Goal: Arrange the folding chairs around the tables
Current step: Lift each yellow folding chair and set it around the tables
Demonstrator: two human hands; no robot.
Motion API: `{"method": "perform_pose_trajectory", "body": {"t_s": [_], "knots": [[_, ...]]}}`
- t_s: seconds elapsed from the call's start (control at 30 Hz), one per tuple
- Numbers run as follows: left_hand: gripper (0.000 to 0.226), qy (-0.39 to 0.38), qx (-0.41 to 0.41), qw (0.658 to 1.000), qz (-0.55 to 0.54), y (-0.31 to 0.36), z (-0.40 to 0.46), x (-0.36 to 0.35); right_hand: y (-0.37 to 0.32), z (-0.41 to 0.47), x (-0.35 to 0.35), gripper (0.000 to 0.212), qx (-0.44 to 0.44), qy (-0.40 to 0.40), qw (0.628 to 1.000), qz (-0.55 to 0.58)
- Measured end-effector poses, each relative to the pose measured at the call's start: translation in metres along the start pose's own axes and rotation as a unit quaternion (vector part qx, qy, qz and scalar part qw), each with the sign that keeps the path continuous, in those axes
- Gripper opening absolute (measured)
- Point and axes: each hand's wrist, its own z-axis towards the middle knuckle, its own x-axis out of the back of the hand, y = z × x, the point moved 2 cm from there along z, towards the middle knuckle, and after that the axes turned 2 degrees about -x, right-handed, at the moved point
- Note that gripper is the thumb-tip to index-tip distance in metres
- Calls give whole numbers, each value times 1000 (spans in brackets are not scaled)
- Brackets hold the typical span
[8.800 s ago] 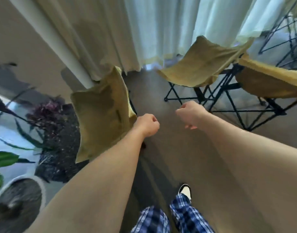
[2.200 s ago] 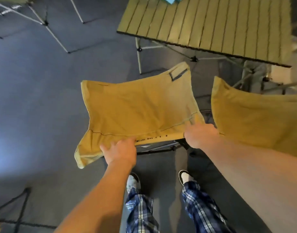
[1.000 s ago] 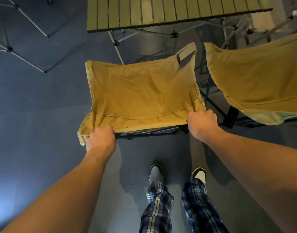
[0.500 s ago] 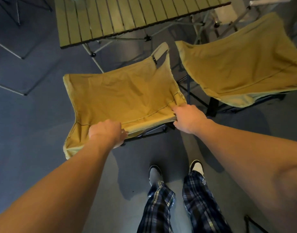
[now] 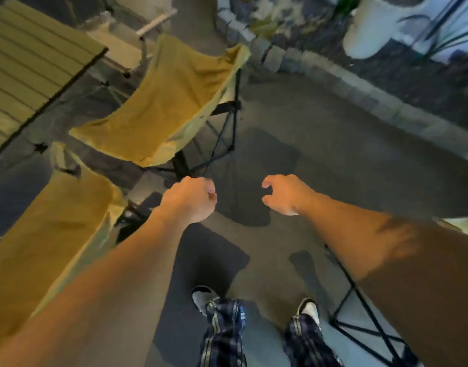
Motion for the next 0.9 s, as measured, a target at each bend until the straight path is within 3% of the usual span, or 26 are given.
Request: {"method": "perform_pose_trajectory", "body": {"t_s": [0.27, 0.43, 0.6, 0.67, 0.73, 0.8, 0.83, 0.9], "knots": [[24, -69, -152, 985, 47, 276, 22, -94, 273, -119, 17, 37, -221, 114, 968, 41], [43, -105, -254, 957, 90, 437, -14, -194, 418, -212, -28, 36, -338, 103, 930, 104], [60, -92, -230, 965, 83, 495, -3, -248, 475, -227, -82, 39, -309, 38, 932, 187], [52, -106, -219, 960, 142, 501, 1, -263, 471, -220, -96, 57, -262, 8, 931, 255], [38, -111, -208, 945, 226, 501, 0, -278, 462, -217, -112, 66, -228, -45, 906, 354], [29, -95, -209, 930, 288, 499, -3, -287, 456, -213, -125, 69, -212, -89, 921, 314], [28, -81, -220, 919, 316, 498, -7, -288, 456, -212, -133, 60, -211, -97, 936, 264], [31, -58, -242, 897, 366, 492, -10, -287, 456, -207, -151, 20, -212, -71, 953, 205]]}}
